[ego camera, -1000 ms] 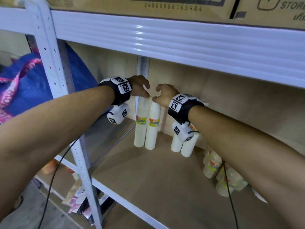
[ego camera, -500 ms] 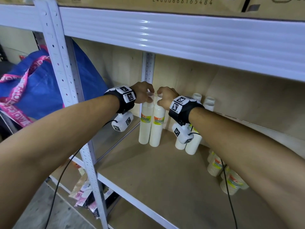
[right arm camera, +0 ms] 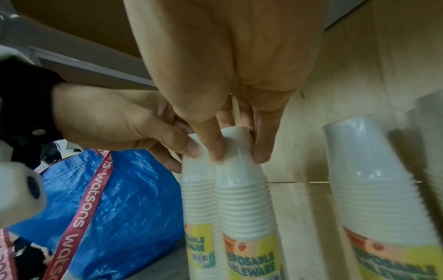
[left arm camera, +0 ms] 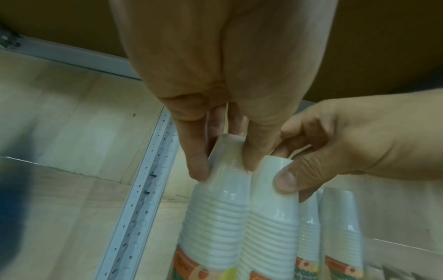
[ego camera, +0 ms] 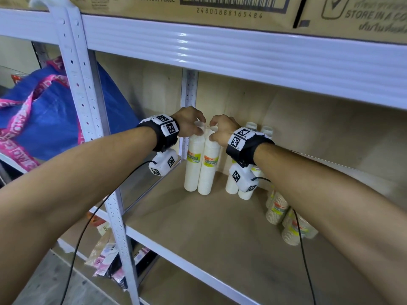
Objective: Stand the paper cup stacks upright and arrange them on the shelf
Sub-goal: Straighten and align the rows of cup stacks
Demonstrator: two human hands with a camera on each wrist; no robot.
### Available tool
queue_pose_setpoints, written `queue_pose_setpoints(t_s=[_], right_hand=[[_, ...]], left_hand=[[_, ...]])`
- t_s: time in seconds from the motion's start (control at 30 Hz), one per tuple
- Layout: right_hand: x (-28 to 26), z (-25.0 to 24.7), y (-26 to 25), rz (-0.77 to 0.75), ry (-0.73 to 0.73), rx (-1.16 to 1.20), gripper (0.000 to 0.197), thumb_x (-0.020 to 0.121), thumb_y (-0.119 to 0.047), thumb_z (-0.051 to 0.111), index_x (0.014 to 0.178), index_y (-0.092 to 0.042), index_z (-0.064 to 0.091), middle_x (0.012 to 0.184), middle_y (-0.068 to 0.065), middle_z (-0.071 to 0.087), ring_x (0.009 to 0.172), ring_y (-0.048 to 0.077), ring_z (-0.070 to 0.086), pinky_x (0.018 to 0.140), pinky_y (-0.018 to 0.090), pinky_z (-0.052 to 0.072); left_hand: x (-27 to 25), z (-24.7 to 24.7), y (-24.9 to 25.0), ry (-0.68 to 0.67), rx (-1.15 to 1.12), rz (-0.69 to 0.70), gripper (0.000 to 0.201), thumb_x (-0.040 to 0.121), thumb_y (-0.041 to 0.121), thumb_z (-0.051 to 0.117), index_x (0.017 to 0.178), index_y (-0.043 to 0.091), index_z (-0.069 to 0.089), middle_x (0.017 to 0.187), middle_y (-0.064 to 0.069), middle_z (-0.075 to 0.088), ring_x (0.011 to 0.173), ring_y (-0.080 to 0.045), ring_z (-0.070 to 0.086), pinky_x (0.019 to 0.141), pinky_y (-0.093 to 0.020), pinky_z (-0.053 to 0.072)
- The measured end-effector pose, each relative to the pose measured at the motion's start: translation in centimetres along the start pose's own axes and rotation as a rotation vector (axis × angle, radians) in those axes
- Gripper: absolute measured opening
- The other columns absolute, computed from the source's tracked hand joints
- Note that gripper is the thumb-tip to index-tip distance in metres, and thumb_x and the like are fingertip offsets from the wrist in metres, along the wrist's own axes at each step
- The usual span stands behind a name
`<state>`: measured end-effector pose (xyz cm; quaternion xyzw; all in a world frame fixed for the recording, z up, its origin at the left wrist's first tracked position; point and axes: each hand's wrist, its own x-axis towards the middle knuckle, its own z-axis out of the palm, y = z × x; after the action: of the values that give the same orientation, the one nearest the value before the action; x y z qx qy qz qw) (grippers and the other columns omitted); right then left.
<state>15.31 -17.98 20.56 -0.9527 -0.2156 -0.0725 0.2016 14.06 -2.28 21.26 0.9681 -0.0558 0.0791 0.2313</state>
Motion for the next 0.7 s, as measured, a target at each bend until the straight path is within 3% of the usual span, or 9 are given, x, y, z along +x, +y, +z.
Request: queue_pose_setpoints(t_s=[0.07,0.3,0.43,0.7], right_hand=[[-0.7,-0.6,0.3,0.020,0.011,-0.001,0.039,0.082,-0.013,0.071,0.120,-0.010,0.060,0.125,0.009,0.057,0.113,0.027,0.057,0.085,0.029,0.047],[-3.6,-3.0,1.9,0.086,0.038,-0.035,0.040,0.079,-0.018,0.073,0.117,-0.014,0.061,0.124,0.008,0.056,0.109,0.025,0.057,0.073,0.022,0.038],[-5.1,-4.3,3.1,0.120,0.040,-0.031,0.040,0.080,-0.018,0.074,0.117,-0.014,0.061,0.126,0.009,0.056,0.111,0.025,0.057,0.076,0.023,0.041],[-7.1,-5.9,5.3,0.206,0.046,-0.026,0.046,0.081,-0.018,0.074,0.123,-0.011,0.058,0.135,0.004,0.055,0.117,0.024,0.057,0.084,0.024,0.046]], left_hand=[[-0.2,0.0,0.8,-0.009,-0.001,0.024,0.042,0.083,0.021,0.072,0.124,0.017,0.063,0.123,-0.006,0.060,0.091,-0.021,0.060,0.083,-0.034,0.056],[-0.2,0.6,4.0,-0.042,0.021,0.122,0.044,0.085,0.023,0.071,0.128,0.015,0.061,0.128,-0.004,0.058,0.089,-0.018,0.057,0.074,-0.026,0.049],[0.0,1.6,6.0,-0.042,0.003,0.152,0.043,0.084,0.023,0.072,0.126,0.016,0.062,0.123,-0.005,0.058,0.104,-0.022,0.059,0.080,-0.028,0.052],[1.2,3.6,8.7,-0.075,-0.015,0.207,0.043,0.083,0.022,0.073,0.124,0.017,0.063,0.125,-0.006,0.059,0.103,-0.024,0.061,0.079,-0.029,0.053]])
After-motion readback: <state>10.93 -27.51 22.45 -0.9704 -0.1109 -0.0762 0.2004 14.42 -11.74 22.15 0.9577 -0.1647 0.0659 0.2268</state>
